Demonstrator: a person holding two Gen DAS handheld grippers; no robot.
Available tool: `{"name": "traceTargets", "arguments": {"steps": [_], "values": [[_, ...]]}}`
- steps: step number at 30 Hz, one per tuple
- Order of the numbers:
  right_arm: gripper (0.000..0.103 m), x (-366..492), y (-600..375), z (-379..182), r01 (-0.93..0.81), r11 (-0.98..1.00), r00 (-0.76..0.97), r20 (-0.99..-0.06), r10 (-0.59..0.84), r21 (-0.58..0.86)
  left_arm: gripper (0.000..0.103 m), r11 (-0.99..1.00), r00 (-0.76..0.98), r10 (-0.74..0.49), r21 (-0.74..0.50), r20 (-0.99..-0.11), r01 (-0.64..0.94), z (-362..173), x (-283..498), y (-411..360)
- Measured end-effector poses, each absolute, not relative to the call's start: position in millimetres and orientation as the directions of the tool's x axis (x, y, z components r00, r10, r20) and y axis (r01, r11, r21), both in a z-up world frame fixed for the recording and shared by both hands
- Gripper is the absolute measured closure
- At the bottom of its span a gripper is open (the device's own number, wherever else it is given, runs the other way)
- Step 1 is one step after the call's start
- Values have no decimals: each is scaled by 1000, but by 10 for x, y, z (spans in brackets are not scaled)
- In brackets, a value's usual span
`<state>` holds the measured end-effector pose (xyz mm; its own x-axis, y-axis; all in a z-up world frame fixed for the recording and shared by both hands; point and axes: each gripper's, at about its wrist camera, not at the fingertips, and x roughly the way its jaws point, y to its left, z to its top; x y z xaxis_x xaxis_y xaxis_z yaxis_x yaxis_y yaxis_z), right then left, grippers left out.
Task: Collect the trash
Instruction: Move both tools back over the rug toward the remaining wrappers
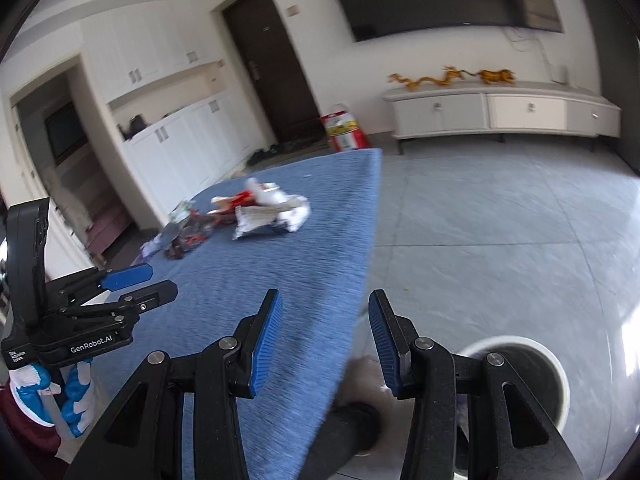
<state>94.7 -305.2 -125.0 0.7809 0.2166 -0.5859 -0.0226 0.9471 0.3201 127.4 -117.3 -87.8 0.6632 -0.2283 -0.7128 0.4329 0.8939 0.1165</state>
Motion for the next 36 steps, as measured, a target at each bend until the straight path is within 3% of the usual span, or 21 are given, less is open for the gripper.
{"name": "traceTargets", "arguments": {"steps": [28, 36], "values": [[59, 2137, -1888, -1368, -243, 947, 660, -680, 320, 209, 42, 961, 656, -99, 98, -748, 257, -1245, 1998, -92], [56, 2476, -1866, -1365, -283, 953, 660, -698, 276, 110, 41, 971, 636, -163, -9, -754, 238, -1332, 2335, 313]]}}
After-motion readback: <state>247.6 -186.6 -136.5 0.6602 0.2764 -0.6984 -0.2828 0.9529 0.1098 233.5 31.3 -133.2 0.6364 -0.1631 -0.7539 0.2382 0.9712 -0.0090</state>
